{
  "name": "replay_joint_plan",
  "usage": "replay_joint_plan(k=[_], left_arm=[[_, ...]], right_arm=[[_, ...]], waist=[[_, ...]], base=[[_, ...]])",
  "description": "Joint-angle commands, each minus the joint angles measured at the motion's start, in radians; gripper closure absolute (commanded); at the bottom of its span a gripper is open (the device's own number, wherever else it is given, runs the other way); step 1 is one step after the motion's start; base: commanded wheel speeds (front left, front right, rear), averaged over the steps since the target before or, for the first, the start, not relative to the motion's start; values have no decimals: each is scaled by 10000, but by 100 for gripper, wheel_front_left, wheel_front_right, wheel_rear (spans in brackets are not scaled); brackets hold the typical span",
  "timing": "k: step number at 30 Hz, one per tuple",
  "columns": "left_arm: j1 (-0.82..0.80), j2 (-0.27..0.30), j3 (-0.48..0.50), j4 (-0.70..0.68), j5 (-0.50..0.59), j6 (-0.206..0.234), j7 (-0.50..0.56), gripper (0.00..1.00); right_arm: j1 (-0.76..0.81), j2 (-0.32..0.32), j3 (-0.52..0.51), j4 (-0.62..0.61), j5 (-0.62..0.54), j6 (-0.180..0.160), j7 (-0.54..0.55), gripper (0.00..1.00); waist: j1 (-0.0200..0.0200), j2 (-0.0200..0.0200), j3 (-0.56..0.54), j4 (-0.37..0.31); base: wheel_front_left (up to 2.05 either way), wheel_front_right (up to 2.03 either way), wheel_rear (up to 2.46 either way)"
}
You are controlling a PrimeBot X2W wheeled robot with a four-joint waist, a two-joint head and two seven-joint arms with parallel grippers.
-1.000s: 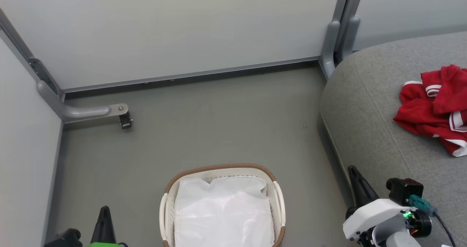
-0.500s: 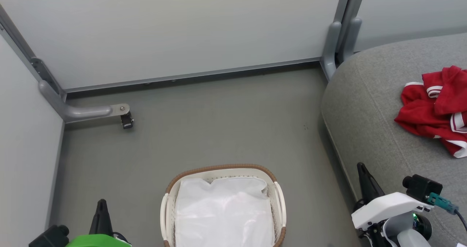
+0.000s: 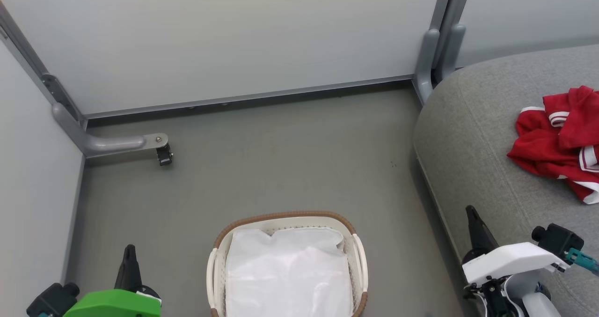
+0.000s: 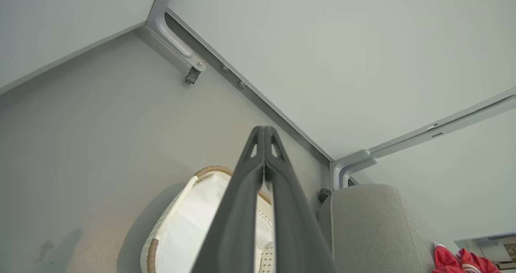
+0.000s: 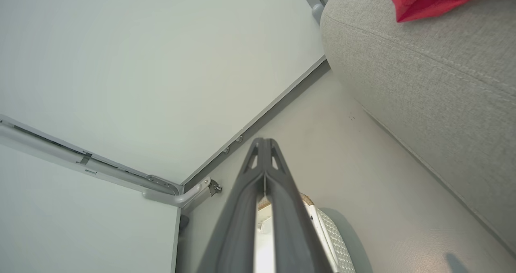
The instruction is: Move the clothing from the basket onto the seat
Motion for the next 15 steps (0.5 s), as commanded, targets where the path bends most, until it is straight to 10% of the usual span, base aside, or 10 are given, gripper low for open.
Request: replay_joint_plan(k=[1, 15], left_arm=[[-308, 60, 76, -155, -346, -58, 85, 100], [-502, 72, 158, -320, -1907, -120, 522, 100]], right_arm=[[-82, -43, -93, -182, 365, -3, 91, 100], [-67, -53, -343, -382, 2023, -5, 523, 100]], waist=[[0, 0, -3, 5], [0, 0, -30, 50]], base=[[0, 0, 0], [0, 0, 0]])
